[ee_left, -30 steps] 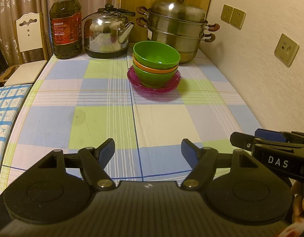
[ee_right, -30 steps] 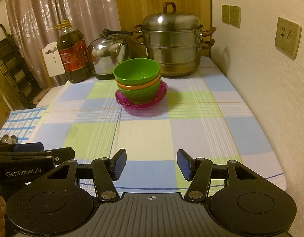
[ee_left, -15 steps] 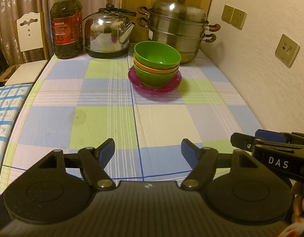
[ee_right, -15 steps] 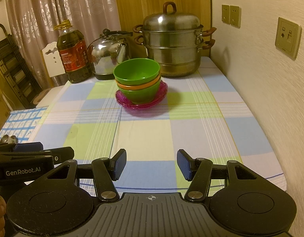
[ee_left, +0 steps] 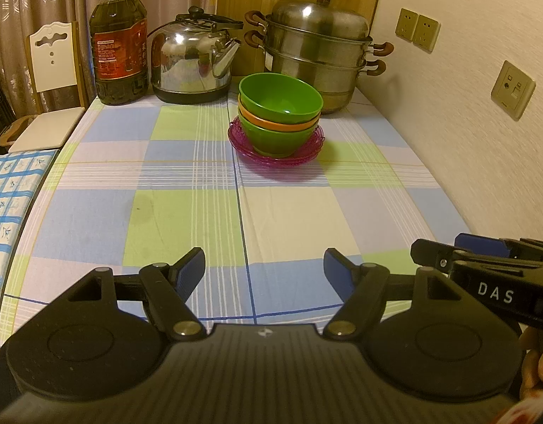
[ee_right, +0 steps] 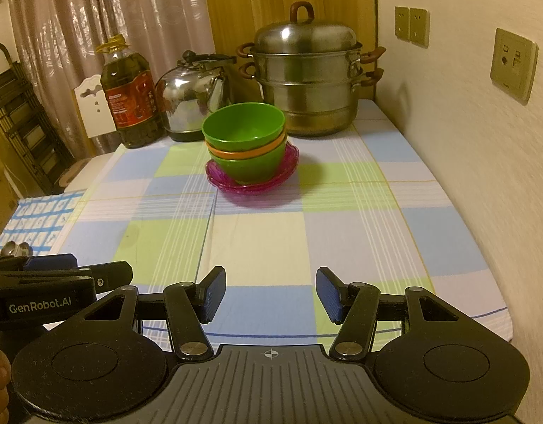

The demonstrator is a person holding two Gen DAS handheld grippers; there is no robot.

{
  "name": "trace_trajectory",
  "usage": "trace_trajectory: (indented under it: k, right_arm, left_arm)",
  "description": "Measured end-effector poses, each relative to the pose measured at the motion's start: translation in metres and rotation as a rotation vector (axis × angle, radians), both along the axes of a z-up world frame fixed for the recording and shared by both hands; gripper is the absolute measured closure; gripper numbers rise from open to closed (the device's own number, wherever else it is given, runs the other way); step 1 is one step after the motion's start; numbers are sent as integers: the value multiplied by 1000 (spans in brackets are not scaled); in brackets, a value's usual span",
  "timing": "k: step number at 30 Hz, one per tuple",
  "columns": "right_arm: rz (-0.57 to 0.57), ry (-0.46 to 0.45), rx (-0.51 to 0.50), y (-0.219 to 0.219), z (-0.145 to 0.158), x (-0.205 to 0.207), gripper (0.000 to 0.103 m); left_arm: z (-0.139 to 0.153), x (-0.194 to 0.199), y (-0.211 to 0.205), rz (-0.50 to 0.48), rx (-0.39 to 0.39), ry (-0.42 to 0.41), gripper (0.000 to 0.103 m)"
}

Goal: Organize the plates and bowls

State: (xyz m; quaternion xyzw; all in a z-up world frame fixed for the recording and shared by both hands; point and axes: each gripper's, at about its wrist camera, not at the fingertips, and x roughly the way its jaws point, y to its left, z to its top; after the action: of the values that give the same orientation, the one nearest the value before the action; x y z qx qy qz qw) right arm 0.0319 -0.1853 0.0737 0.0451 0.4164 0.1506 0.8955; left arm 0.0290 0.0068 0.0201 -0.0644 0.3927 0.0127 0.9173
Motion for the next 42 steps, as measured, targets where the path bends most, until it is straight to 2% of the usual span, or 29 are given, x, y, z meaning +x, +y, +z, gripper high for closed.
trace_trajectory:
  k: [36,42]
  right_arm:
    - [0,3,-1,0,-2,-1,46]
    - [-1,3,0,0,-2,-1,46]
  left_arm:
    - [-1,0,1,4,-2,0,31]
    - [-4,-1,6,24,-42,-11,31]
